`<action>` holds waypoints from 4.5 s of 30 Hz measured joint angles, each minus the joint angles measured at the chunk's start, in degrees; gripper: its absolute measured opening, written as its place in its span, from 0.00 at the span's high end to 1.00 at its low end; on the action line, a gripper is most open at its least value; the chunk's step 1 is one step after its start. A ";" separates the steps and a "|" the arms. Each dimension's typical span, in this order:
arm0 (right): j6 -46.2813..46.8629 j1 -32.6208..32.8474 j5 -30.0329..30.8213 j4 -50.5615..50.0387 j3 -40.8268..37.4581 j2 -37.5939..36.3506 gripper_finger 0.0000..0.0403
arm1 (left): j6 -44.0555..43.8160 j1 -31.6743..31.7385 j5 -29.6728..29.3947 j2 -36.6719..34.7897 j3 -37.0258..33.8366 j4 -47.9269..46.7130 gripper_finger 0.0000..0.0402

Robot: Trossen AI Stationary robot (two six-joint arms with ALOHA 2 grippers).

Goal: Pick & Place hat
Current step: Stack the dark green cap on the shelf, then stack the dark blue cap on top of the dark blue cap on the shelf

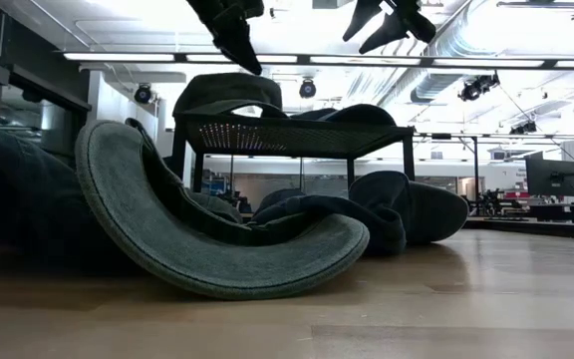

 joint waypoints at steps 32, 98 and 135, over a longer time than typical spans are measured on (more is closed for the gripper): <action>-23.93 4.57 -22.40 -15.78 -0.02 0.00 0.51 | -15.21 -6.55 1.48 -2.77 0.02 0.46 0.59; -34.68 29.29 -6.62 34.05 -51.10 0.22 0.94 | -33.07 -27.50 -11.65 -6.36 0.02 -6.56 0.60; -18.54 36.76 -11.25 -10.15 4.84 0.07 0.99 | -21.95 -27.50 4.60 -11.61 -0.02 2.37 0.60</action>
